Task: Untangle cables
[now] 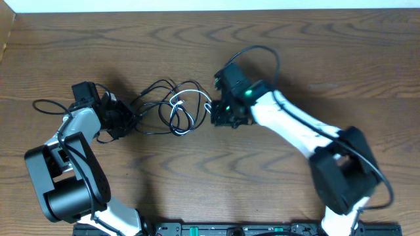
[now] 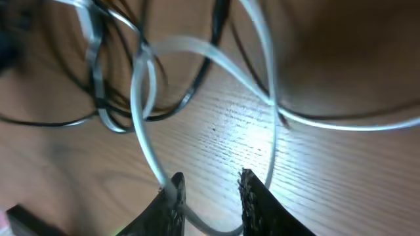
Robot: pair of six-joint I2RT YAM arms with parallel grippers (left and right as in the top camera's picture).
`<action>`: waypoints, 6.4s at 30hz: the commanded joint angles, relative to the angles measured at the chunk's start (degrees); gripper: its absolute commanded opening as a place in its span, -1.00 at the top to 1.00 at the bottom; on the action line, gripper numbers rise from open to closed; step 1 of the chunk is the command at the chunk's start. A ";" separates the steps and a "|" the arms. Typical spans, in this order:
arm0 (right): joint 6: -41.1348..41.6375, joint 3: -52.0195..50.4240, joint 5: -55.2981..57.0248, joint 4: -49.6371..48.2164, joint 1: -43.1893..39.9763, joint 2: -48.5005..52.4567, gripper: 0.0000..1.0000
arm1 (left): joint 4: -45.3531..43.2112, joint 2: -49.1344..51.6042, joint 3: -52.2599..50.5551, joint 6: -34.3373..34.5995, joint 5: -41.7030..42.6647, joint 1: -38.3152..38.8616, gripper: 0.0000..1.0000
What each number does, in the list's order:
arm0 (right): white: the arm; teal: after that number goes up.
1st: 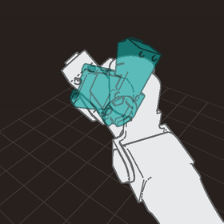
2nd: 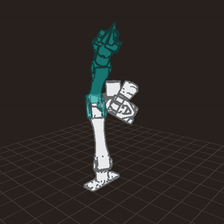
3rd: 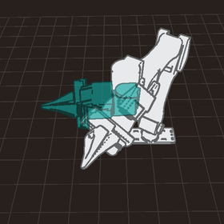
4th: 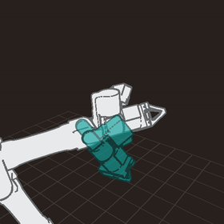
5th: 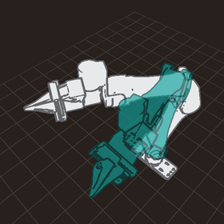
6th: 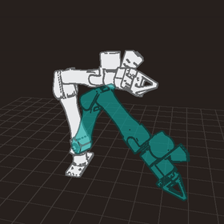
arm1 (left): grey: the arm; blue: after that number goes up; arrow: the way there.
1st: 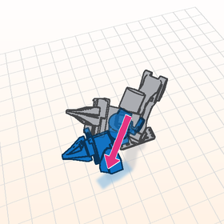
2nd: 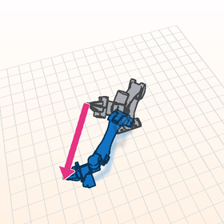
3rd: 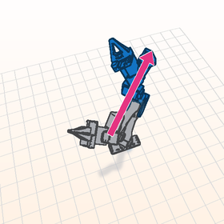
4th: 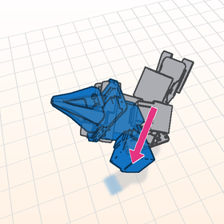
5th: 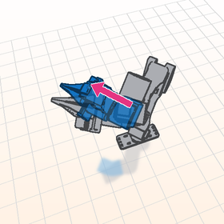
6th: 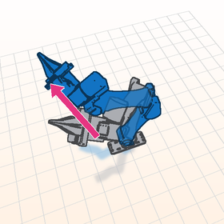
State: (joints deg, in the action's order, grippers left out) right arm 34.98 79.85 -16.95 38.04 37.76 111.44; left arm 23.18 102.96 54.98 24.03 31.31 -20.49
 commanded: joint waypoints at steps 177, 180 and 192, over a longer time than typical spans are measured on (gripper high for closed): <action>-33.16 -9.55 -38.14 -26.84 -1.40 -1.73 0.11 | -0.74 -2.10 -0.11 -18.32 12.96 15.08 0.85; -39.76 -4.83 -29.27 -14.40 -1.33 -1.73 0.13 | 0.31 -3.85 0.66 -19.34 10.29 15.04 0.85; -51.41 8.55 -18.47 -1.60 2.56 -1.70 0.09 | 3.45 -16.63 0.87 -19.32 -0.94 15.10 0.85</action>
State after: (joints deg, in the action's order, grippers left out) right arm -11.70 87.92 -36.84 36.42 38.28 110.08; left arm 26.37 87.64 54.98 5.72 32.29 -5.37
